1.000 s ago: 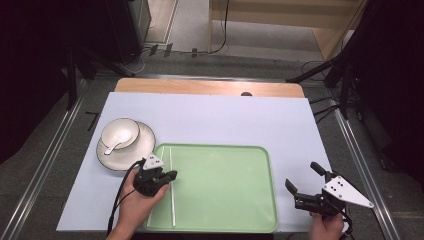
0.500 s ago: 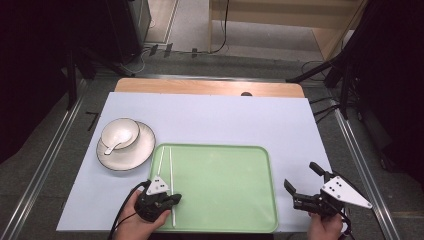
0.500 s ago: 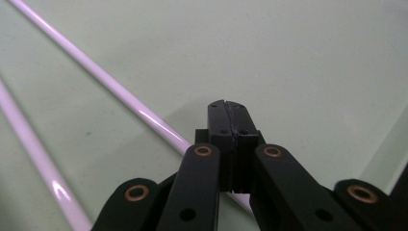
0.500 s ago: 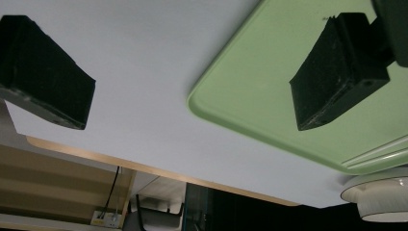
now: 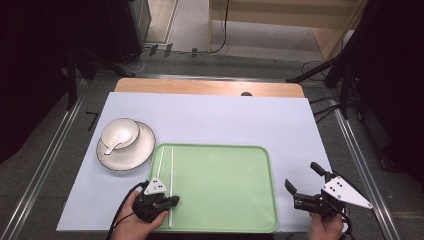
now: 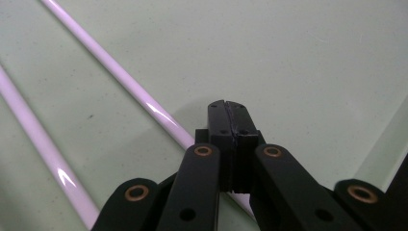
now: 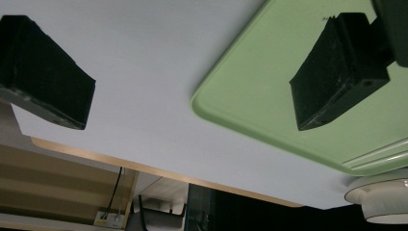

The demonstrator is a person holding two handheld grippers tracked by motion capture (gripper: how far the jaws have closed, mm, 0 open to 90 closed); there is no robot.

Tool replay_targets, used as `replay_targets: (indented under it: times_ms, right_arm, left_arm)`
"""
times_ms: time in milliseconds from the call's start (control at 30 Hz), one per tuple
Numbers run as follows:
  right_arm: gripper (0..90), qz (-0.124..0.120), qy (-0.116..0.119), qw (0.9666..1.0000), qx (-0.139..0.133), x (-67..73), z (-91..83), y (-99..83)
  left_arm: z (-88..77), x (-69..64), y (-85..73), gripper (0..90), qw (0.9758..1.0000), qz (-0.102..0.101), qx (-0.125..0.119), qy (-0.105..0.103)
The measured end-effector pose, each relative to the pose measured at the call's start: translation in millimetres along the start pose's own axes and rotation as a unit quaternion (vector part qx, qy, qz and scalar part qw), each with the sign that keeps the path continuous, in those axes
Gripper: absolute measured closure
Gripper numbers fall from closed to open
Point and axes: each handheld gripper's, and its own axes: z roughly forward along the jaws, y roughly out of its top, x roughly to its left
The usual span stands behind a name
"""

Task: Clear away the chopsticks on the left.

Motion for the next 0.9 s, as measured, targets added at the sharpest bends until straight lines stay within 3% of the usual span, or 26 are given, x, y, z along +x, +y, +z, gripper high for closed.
replay_targets:
  times_ms: [333, 433, 500, 567, 667, 800, 900]
  right_arm:
    - [1.6, -0.001, 0.002, 1.0000, 0.002, 0.5, 1.6, -0.3]
    - [1.6, -0.001, 0.002, 1.0000, 0.002, 0.5, 1.9, -0.4]
    - [1.6, -0.001, 0.002, 1.0000, 0.002, 0.2, 2.0, -0.5]
    - [1.6, 0.000, 0.002, 1.0000, 0.002, 0.1, 2.0, -0.6]
    - [1.6, 0.001, 0.002, 1.0000, 0.002, -0.2, 2.0, -0.7]
    - [1.6, 0.002, 0.002, 1.0000, 0.003, -0.5, 2.2, -1.0]
    - [1.6, 0.002, 0.002, 1.0000, 0.004, -0.6, 2.3, -1.1]
  left_arm:
    - [-1.1, 3.8, -0.6, 90.0, 0.9999, -0.008, -0.006, -0.001]
    - [-3.5, 6.2, -0.3, 89.3, 0.9998, -0.010, -0.018, -0.007]
    - [-6.9, 9.3, -0.2, 83.8, 0.9991, -0.014, -0.034, -0.019]
    - [-11.3, 12.9, 0.5, 74.4, 0.9978, -0.018, -0.052, -0.037]
    - [-20.3, 18.7, 3.1, 53.0, 0.9928, -0.024, -0.085, -0.081]
    - [-32.7, 23.2, 5.4, 19.8, 0.9915, -0.020, -0.108, -0.069]
    - [-38.6, 29.3, 2.5, 5.5, 0.9906, -0.012, -0.123, -0.057]
